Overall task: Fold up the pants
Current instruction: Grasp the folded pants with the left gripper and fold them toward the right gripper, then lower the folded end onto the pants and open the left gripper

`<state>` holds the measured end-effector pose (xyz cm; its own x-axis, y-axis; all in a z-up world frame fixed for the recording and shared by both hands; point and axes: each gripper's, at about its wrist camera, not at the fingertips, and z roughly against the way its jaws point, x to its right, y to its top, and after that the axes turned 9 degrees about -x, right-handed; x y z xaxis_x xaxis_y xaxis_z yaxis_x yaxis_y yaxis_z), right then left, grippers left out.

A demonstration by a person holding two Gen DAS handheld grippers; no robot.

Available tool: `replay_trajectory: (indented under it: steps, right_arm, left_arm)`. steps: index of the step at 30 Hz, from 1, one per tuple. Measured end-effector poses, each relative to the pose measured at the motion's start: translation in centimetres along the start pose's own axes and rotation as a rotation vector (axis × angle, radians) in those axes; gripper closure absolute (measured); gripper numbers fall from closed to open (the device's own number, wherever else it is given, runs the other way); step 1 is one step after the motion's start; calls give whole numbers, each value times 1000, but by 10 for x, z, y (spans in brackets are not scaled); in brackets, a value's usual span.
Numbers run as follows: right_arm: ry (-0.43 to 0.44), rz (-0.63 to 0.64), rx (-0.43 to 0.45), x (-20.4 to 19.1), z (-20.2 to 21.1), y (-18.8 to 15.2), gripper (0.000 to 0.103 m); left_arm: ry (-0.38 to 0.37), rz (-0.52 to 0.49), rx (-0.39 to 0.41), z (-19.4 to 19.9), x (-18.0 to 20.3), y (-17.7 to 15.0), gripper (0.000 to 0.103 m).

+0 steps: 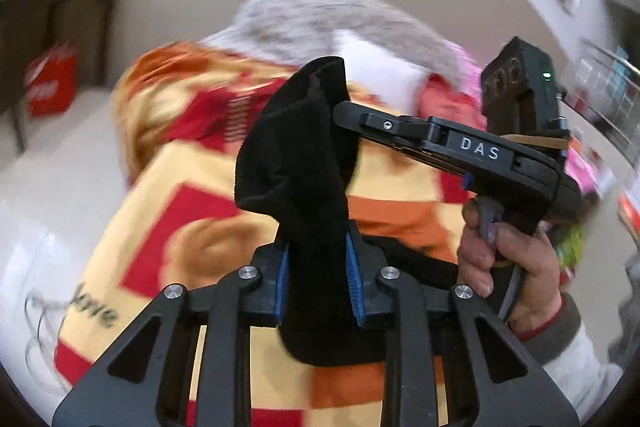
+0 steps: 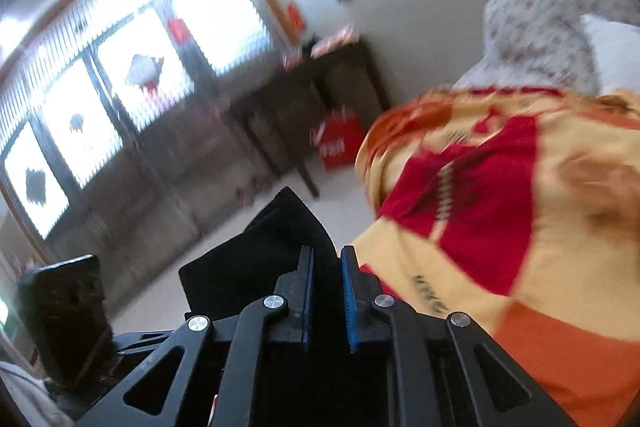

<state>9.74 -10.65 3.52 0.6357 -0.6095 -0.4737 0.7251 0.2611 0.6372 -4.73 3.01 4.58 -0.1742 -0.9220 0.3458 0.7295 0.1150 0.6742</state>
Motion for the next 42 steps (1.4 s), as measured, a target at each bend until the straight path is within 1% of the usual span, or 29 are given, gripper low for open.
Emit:
replay_trajectory:
  steps: [3, 4, 5, 7, 9, 11, 12, 13, 15, 16, 17, 18, 19, 22, 25, 27, 28, 29, 30, 31, 32, 33, 35, 39, 42]
  right_arm:
    - [-70, -65, 68, 11, 67, -38, 92]
    - [-100, -86, 83, 15, 84, -49, 97]
    - [-148, -111, 89, 20, 97, -61, 98]
    - [-252, -202, 79, 40, 121, -88, 98]
    - [-328, -312, 49, 62, 135, -114, 98]
    - [-422, -390, 31, 73, 145, -137, 98]
    - [-424, -422, 42, 76, 151, -146, 97]
    - [-403, -452, 63, 79, 157, -153, 95]
    - [-360, -500, 104, 79, 161, -160, 77]
    - [-335, -529, 118, 78, 164, -164, 54]
    - [-311, -540, 118, 77, 163, -166, 46]
    - [-287, -540, 105, 76, 159, -164, 46]
    - [-265, -532, 74, 74, 149, -163, 46]
    - [-292, -520, 10, 72, 129, -163, 46]
    - [-317, -517, -38, 79, 104, -165, 46]
    - [-334, -506, -39, 80, 94, -165, 46]
    - [-336, -489, -42, 77, 88, -163, 46]
    - [-329, -475, -48, 75, 83, -161, 52]
    - [-309, -462, -52, 72, 77, -159, 61]
    - [-277, -451, -46, 70, 75, -159, 78]
    - [-262, -437, -31, 65, 74, -158, 83]
    - [-267, -419, -25, 62, 74, -157, 86]
    - [-283, -379, -7, 51, 82, -153, 90]
    - [-301, -311, 12, 32, 111, -149, 91]
    - [-370, -316, 8, 32, 131, -157, 92]
  left_arm:
    - [-81, -142, -41, -12, 51, -7, 80]
    - [-101, -187, -66, -22, 68, -14, 80]
    - [-108, -217, -93, -33, 80, -20, 80]
    - [-128, -250, -179, -67, 98, -31, 80]
    - [-144, -272, -281, -104, 110, -44, 80]
    - [-182, -293, -356, -123, 117, -56, 80]
    - [-206, -305, -376, -126, 123, -60, 79]
    - [-209, -327, -368, -122, 129, -62, 78]
    - [-248, -381, -375, -110, 137, -61, 78]
    - [-253, -396, -372, -101, 141, -62, 78]
    - [-239, -410, -353, -94, 140, -60, 76]
    - [-222, -420, -332, -87, 139, -59, 75]
    - [-201, -427, -308, -78, 135, -56, 75]
    - [-136, -412, -277, -66, 116, -47, 75]
    - [-46, -376, -244, -62, 90, -41, 75]
    - [6, -331, -240, -65, 71, -38, 75]
    - [23, -306, -242, -70, 64, -37, 75]
    - [33, -279, -246, -73, 56, -36, 75]
    - [37, -252, -252, -75, 49, -36, 75]
    - [38, -223, -257, -78, 43, -34, 75]
    - [36, -204, -259, -80, 39, -33, 75]
    - [34, -191, -260, -80, 38, -32, 75]
    - [24, -170, -260, -82, 40, -29, 75]
    - [-4, -183, -249, -81, 54, -23, 75]
    - [-14, -203, -248, -86, 65, -23, 75]
